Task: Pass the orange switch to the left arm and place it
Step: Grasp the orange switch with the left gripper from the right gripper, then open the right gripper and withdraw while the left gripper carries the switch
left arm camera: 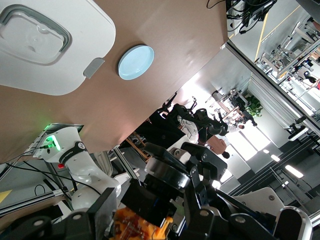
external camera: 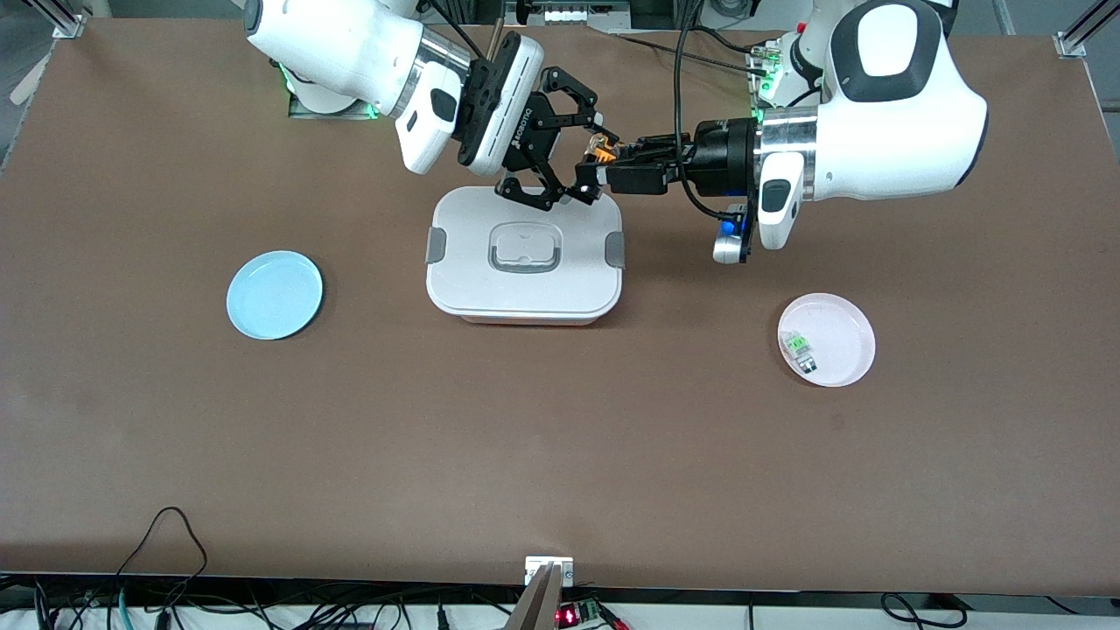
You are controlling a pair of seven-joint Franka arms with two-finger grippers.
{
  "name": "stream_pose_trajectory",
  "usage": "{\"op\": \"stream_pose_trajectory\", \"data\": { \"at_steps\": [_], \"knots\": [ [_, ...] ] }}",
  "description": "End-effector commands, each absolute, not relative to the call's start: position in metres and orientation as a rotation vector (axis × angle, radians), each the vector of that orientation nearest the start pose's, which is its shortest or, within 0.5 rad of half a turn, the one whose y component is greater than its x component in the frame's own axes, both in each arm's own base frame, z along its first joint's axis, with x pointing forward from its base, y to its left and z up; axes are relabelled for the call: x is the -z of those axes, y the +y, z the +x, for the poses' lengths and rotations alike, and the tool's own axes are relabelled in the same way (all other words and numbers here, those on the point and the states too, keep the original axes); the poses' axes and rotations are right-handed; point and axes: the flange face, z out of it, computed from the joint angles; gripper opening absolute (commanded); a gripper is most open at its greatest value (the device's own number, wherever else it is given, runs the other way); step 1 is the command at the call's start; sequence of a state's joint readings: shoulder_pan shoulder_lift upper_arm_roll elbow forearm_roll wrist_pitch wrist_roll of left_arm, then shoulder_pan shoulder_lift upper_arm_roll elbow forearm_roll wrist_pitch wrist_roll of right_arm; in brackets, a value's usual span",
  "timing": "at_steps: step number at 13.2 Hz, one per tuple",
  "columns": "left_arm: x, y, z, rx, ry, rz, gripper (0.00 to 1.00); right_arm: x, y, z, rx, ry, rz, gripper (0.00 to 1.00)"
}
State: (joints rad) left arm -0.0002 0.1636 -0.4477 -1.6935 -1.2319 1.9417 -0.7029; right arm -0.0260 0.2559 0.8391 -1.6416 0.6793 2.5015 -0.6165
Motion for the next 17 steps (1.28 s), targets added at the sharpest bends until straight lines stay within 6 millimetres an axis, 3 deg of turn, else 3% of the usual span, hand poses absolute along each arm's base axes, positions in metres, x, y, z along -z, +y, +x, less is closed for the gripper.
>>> {"op": "stream_pose_trajectory", "data": {
  "at_steps": [1,5,6,7,17],
  "knots": [
    [-0.557,-0.292,0.548,0.704,0.707,1.838,0.00,-0.591,0.433,0.503,0.713,-1.032,-2.004,0.00],
    [-0.558,-0.278,0.556,0.687,0.730,1.828,0.00,-0.593,0.434,0.502,0.712,-1.027,-2.004,0.00],
    [-0.558,-0.276,0.557,0.685,0.732,1.826,0.00,-0.592,0.434,0.502,0.690,-1.003,-2.013,0.74],
    [-0.558,-0.276,0.557,0.685,0.734,1.827,0.00,-0.593,0.434,0.501,0.675,-0.972,-2.023,1.00],
    [-0.554,-0.241,0.567,0.709,0.749,1.826,0.00,-0.593,0.434,0.502,0.664,-0.951,-2.031,1.00]
  ]
}}
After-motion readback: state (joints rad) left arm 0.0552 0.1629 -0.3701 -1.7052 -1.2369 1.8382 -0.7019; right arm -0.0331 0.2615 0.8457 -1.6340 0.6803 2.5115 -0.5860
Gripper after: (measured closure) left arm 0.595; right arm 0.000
